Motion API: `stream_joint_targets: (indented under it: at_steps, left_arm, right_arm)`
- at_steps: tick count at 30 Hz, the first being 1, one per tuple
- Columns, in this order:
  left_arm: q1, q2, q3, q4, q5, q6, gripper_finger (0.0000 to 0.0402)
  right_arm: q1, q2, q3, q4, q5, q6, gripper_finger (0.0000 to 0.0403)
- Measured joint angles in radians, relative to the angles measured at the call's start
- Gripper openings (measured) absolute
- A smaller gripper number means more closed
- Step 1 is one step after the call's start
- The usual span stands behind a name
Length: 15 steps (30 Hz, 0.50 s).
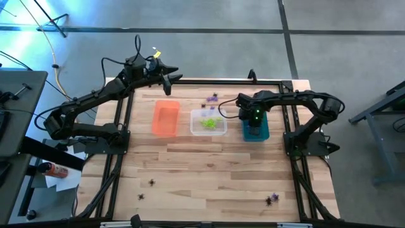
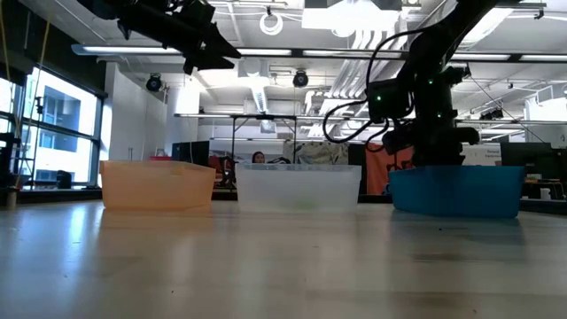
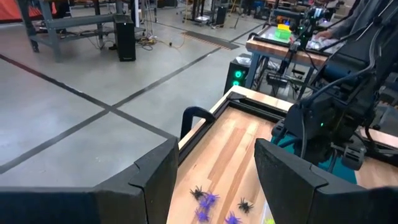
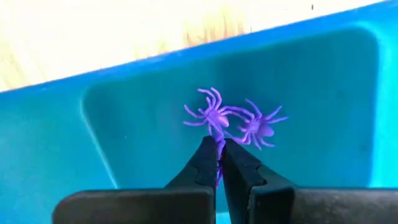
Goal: Sort Halloween decoration
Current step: Put the purple spider toy into the blue bin
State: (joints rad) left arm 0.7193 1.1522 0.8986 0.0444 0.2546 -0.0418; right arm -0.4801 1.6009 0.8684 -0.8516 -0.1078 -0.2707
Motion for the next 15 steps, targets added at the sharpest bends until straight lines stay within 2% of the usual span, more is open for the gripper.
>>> stream_joint_targets:
  at_steps: [8, 11, 15]
  left_arm:
    - [0.0, 0.0, 0.0, 0.006, 0.0, 0.001, 0.02]
    - [0.0, 0.0, 0.0, 0.006, 0.0, 0.001, 0.02]
    - [0.0, 0.0, 0.0, 0.006, 0.0, 0.002, 0.02]
  right_arm:
    - [0.0, 0.0, 0.0, -0.025, 0.0, 0.046, 0.0012]
    - [0.0, 0.0, 0.0, -0.062, 0.0, 0.069, 0.0049]
    - [0.0, 0.0, 0.0, -0.093, 0.0, 0.09, 0.012]
